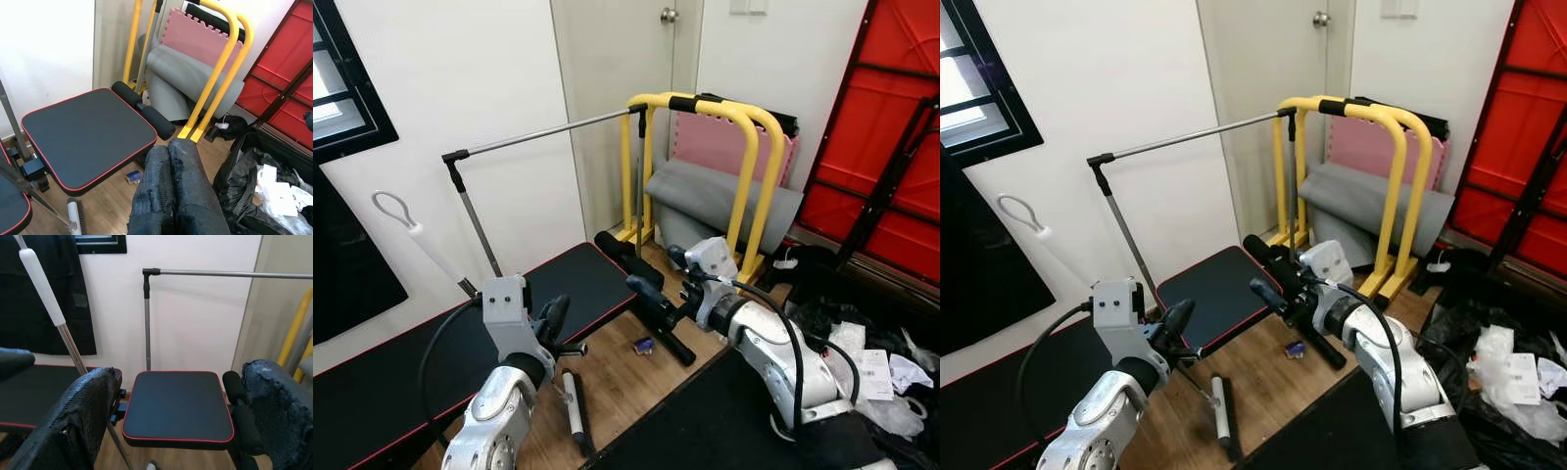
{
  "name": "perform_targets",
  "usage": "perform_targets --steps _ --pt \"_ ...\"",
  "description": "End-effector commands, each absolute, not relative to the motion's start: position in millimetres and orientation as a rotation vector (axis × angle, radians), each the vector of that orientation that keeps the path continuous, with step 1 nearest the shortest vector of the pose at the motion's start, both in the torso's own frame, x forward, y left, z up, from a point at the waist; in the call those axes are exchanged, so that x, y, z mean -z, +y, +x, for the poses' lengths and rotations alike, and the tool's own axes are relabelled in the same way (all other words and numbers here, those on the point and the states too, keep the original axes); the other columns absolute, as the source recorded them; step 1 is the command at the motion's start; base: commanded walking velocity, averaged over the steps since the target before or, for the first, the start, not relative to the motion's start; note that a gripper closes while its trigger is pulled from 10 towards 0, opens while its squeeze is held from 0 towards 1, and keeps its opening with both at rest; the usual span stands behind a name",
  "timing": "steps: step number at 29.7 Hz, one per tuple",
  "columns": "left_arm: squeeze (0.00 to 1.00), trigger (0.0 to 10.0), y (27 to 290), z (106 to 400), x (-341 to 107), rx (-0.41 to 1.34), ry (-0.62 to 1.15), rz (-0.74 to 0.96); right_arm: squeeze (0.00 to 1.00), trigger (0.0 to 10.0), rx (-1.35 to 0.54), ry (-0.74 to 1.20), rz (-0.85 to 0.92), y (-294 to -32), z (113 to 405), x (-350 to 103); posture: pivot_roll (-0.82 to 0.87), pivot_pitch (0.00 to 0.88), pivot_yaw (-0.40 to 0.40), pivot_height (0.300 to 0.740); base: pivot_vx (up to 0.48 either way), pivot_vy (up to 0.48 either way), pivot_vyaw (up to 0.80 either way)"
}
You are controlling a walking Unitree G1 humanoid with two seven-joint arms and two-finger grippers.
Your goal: Sweep floor
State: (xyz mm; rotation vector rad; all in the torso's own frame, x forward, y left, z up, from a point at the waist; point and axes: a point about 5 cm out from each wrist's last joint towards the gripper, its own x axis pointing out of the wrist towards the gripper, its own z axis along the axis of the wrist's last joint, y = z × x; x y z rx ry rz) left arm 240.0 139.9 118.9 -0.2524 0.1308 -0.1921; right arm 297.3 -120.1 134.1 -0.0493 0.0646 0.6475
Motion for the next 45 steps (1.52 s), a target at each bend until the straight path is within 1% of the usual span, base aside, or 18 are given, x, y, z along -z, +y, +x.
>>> perform_targets --steps 1,25,27,31,32,33,34,36,37,38,39,41,42,43,44,45 --pt "0.0 10.0 141.9 240.7 -115.6 0.172 0.156 -0.239 0.0 10.0 -0.66 0.055 -0.055 -117.1 298.0 -134.8 -0.09 0.0 -0.007 0.74 0.0 0.0 0.0" --pt "0.0 10.0 142.3 236.5 -117.1 0.155 0.146 -0.212 0.0 10.0 -0.664 0.052 -0.054 -119.4 294.5 -133.9 -0.09 0.0 -0.007 0.74 0.0 0.0 0.0" --pt "0.0 10.0 138.5 225.9 -120.9 0.133 0.123 -0.213 0.0 10.0 -0.677 0.057 -0.077 -124.3 285.9 -134.4 -0.1 0.0 -0.014 0.74 0.0 0.0 0.0" --pt "0.0 10.0 135.5 221.0 -122.5 0.126 0.115 -0.218 0.0 10.0 -0.68 0.062 -0.094 -128.5 280.4 -134.1 -0.1 0.0 -0.02 0.74 0.0 0.0 0.0" --pt "0.0 10.0 129.1 216.7 -122.3 0.127 0.118 -0.234 0.0 10.0 -0.665 0.087 -0.087 -136.3 274.1 -134.2 -0.1 0.0 -0.021 0.74 0.0 0.0 0.0" --pt "0.0 10.0 129.1 216.7 -122.3 0.127 0.118 -0.234 0.0 10.0 -0.665 0.087 -0.087 -136.3 274.1 -134.2 -0.1 0.0 -0.021 0.74 0.0 0.0 0.0" --pt "0.0 10.0 120.7 214.3 -121.6 0.125 0.121 -0.247 0.0 10.0 -0.656 0.103 -0.106 -147.3 267.8 -138.2 -0.1 0.0 -0.022 0.74 0.0 0.0 0.0" --pt "0.0 10.0 120.7 214.3 -121.6 0.125 0.121 -0.247 0.0 10.0 -0.656 0.103 -0.106 -147.3 267.8 -138.2 -0.1 0.0 -0.022 0.74 0.0 0.0 0.0" --pt "0.0 10.0 111.8 210.7 -119.1 0.137 0.129 -0.233 0.0 10.0 -0.644 0.11 -0.133 -158.1 261.8 -142.9 -0.09 0.005 -0.017 0.74 0.0 0.0 0.0" --pt "0.0 10.0 111.8 210.7 -119.1 0.137 0.129 -0.233 0.0 10.0 -0.644 0.11 -0.133 -158.1 261.8 -142.9 -0.09 0.005 -0.017 0.74 0.0 0.0 0.0" --pt "0.0 10.0 108.9 205.3 -110.9 0.13 0.156 -0.194 0.0 10.0 -0.611 0.106 -0.106 -164.1 256.8 -146.1 -0.08 0.0 0.004 0.74 0.0 0.0 0.0" --pt "0.0 10.0 108.9 201.4 -104.6 0.126 0.178 -0.164 0.0 10.0 -0.583 0.101 -0.082 -167.0 253.7 -147.1 -0.08 0.0 0.01 0.74 0.0 0.0 0.0" --pt "0.0 10.0 111.0 197.6 -97.9 0.126 0.2 -0.145 0.0 10.0 -0.585 0.09 -0.024 -165.4 248.9 -147.0 -0.07 0.0 0.056 0.74 0.0 0.0 0.0" --pt "0.0 10.0 113.5 195.9 -93.0 0.129 0.219 -0.136 0.0 10.0 -0.624 0.07 0.071 -160.6 243.8 -150.1 -0.07 0.0 0.056 0.74 0.0 0.0 0.0" --pt "0.0 10.0 115.4 195.7 -89.2 0.153 0.229 -0.133 0.0 10.0 -0.698 0.052 0.151 -154.8 236.1 -152.8 -0.08 0.0 0.092 0.74 0.0 0.0 0.0" --pt "0.0 10.0 115.4 195.7 -89.2 0.153 0.229 -0.133 0.0 10.0 -0.698 0.052 0.151 -154.8 236.1 -152.8 -0.08 0.0 0.092 0.74 0.0 0.0 0.0"
